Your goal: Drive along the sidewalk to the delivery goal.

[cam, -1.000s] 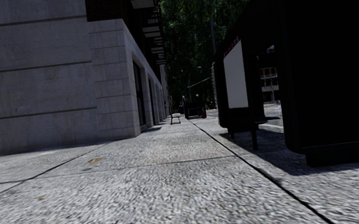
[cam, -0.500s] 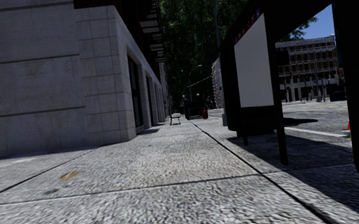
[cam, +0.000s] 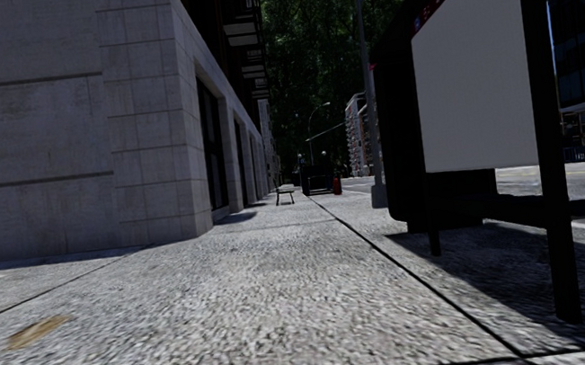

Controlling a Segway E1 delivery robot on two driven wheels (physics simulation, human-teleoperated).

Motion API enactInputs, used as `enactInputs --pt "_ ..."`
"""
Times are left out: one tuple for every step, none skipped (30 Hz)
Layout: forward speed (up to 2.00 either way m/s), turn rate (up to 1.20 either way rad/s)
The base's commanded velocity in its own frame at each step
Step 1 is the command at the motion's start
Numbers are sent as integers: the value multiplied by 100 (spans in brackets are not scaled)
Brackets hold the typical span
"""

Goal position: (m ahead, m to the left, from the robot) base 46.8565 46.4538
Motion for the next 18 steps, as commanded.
enactInputs --pt "200 0" --pt "200 0" --pt "200 0" --pt "200 0" --pt "200 0" --pt "200 0" --pt "200 0" --pt "200 0" --pt "200 0" --pt "200 0" --pt "200 0" --pt "200 0" --pt "200 0" --pt "200 0" --pt "200 0" --pt "200 0" --pt "200 0" --pt "200 0"
